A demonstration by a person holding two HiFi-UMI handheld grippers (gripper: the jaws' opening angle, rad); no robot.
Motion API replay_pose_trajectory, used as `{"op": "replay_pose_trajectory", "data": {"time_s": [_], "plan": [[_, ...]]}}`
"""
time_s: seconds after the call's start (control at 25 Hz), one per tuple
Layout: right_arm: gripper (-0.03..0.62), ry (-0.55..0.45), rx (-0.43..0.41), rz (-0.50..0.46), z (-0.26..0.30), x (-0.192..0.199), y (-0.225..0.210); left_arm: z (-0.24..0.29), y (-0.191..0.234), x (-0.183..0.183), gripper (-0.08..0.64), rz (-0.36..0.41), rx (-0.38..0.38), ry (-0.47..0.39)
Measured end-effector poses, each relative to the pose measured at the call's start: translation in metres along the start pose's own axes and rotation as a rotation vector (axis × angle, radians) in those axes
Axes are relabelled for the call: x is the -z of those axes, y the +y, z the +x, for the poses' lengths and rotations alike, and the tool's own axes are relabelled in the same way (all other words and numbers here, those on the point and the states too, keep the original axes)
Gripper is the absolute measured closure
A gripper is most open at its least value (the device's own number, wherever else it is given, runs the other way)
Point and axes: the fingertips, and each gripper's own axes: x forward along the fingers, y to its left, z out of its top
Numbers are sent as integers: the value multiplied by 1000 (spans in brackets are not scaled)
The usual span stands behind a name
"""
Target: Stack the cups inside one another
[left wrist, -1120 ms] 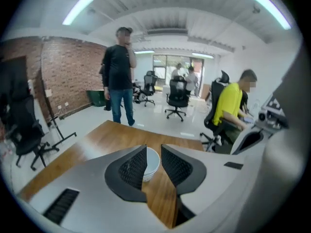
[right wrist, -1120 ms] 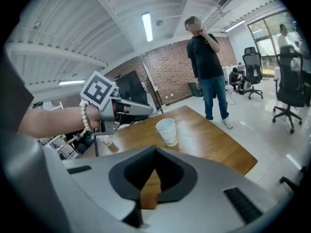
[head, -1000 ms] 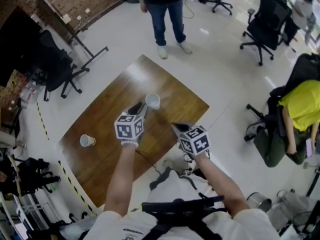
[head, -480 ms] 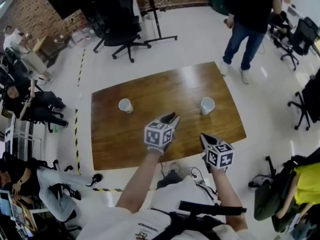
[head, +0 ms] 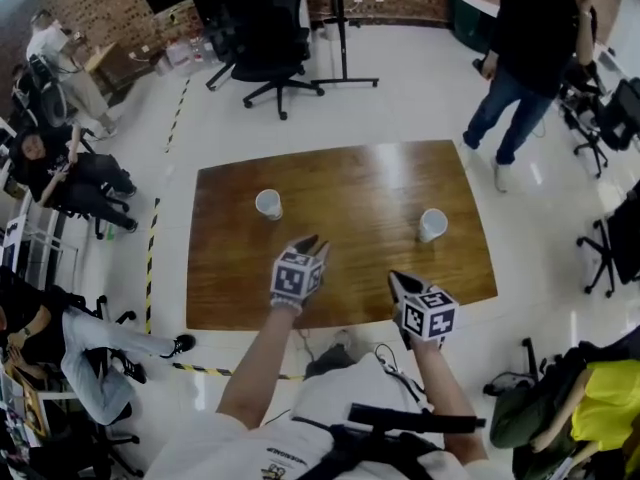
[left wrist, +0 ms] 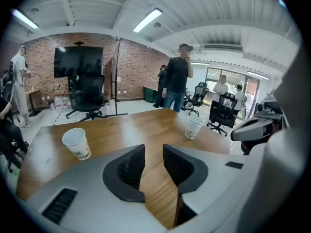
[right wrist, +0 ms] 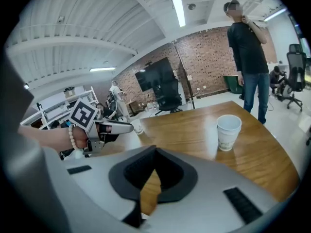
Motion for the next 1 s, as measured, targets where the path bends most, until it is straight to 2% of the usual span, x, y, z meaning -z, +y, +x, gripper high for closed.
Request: {"op": "replay_pose_trajectory", "data": {"time_s": [0.12,0.28,0.4,0.64,1.0], "plan": [[591,4,-5,-6,12,-5,10,-8,38,1,439,24,-62,17],[591,7,-2,-5,30,-8,26,-17,94,-5,439,95,-145,40],[591,5,7,7,41,-8,34,-19,126,-10,437,135,-171,53],[591,11,31,16,51,-9,37,-7,162,-12,437,194,-179,103],[591,18,64,42,59,-8,32,24,180,-14,437,297,-153,160]]}}
